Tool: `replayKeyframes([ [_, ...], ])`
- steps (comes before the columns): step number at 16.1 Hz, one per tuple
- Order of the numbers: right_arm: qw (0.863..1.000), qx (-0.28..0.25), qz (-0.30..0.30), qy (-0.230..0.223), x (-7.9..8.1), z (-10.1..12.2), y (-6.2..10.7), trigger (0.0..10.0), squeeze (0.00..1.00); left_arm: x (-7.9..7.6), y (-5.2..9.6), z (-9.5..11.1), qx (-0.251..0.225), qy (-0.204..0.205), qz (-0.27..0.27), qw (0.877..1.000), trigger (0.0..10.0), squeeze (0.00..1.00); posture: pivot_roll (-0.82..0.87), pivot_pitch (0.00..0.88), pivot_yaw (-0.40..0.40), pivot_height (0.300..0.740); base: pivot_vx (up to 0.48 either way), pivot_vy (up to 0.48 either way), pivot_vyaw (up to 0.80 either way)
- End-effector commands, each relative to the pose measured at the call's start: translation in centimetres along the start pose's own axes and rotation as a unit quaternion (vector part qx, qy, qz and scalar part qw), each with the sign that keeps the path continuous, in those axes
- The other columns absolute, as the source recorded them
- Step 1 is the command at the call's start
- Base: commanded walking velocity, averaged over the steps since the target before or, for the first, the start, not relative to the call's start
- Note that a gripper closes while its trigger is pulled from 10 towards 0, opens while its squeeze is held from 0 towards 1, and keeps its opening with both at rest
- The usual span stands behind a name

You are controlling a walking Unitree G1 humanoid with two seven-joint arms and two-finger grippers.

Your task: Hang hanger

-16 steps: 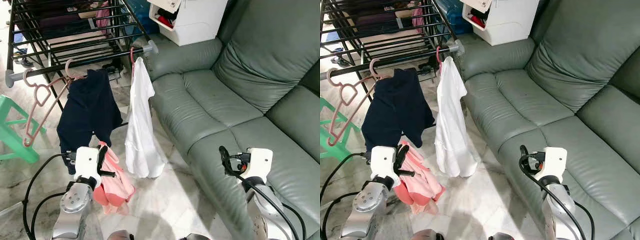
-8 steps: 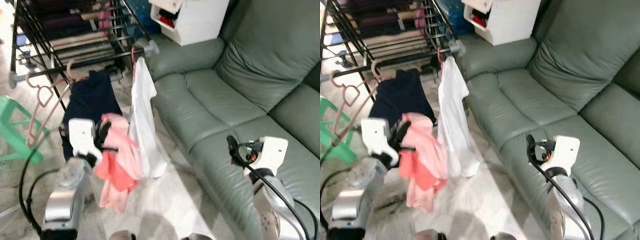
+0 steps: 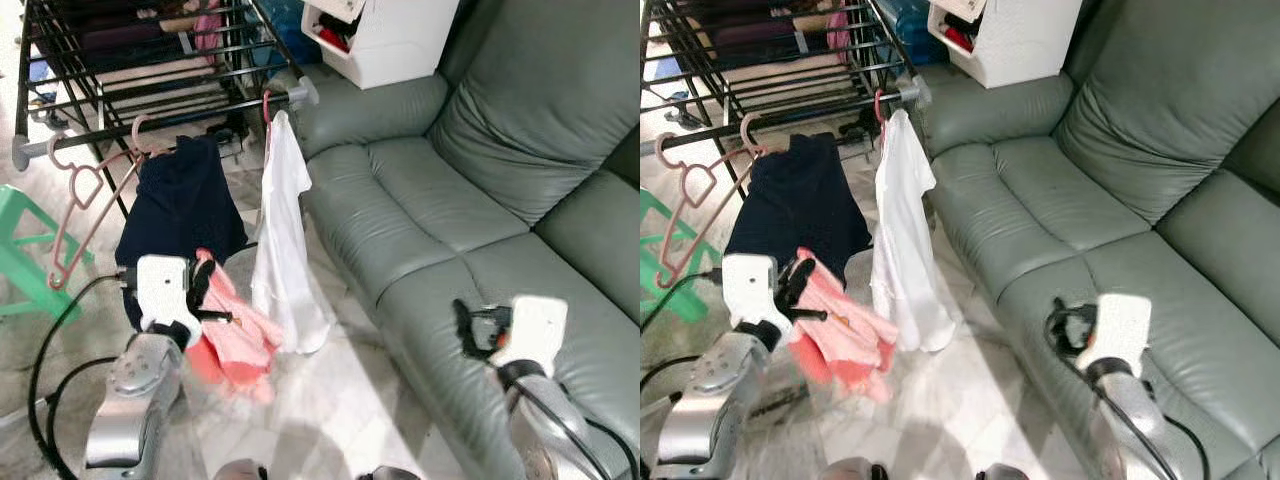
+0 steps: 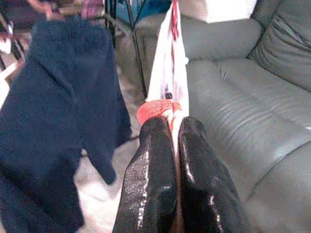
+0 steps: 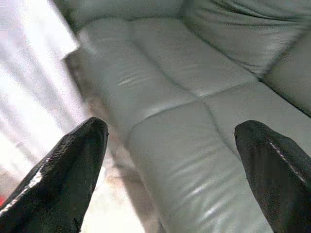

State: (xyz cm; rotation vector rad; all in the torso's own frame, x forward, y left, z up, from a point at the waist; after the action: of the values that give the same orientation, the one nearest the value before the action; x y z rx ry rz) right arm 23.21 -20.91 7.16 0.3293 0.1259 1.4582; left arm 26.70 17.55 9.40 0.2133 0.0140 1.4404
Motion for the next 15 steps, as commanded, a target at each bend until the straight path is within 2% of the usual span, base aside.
replayKeyframes([
  [1,0.997,-0.036,0.049,0.037,1.4,2.1,-0.2,10.0,0.0,0.2,-0.1,1.3,-0.017,-0.012,0.006,1.0,10.0,0.0,-0.05,0.0,0.011,0.74,0.0,0.0,0.0],
  [3,0.996,-0.053,0.054,0.042,1.8,2.9,-0.7,10.0,0.0,-0.9,-0.2,2.0,-0.034,-0.029,-0.016,0.999,10.0,0.0,-0.04,0.0,0.006,0.74,0.0,0.0,0.8],
  [5,0.996,-0.059,0.06,0.039,1.8,2.9,-0.8,10.0,0.0,-1.4,-0.1,2.7,-0.056,-0.026,-0.021,0.998,10.0,0.0,-0.03,0.0,0.008,0.74,0.0,0.0,0.8],
  [9,0.994,-0.075,0.071,0.032,1.9,3.1,-0.7,10.0,0.0,-1.4,0.4,2.1,-0.046,-0.029,-0.016,0.998,10.0,0.0,-0.03,0.0,0.022,0.74,0.0,0.0,0.8],
  [11,0.994,-0.074,0.076,0.026,2.2,2.9,-0.8,10.0,0.0,-1.2,0.1,2.3,-0.048,-0.065,0.003,0.997,10.0,0.0,-0.03,0.0,0.026,0.74,0.0,0.0,0.8],
  [13,0.993,-0.074,0.083,0.027,2.5,2.8,-0.7,10.0,0.0,-1.0,-0.2,2.0,-0.027,-0.047,0.014,0.998,10.0,0.0,-0.03,0.0,0.027,0.74,0.0,0.0,0.8],
  [15,0.993,-0.076,0.087,0.024,2.5,2.8,-0.7,10.0,0.0,-0.9,-0.2,2.0,-0.016,-0.05,0.019,0.998,10.0,0.0,-0.03,0.0,0.028,0.74,0.0,0.0,0.8],
])
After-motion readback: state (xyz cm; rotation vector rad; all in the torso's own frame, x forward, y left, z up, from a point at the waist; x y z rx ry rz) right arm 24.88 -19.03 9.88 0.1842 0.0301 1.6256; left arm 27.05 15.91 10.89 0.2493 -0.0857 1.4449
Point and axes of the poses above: a point about 5 cm out from each wrist's last joint towards the gripper, its own y axis pointing back from the gripper into the wrist, its own z axis along the axis of the wrist's last joint, x = y × z, the point moved 2 cm from there along -y, pointing out of the wrist towards the gripper, and after that the axes turned 10 degrees about -y, right-handed, at the moved point
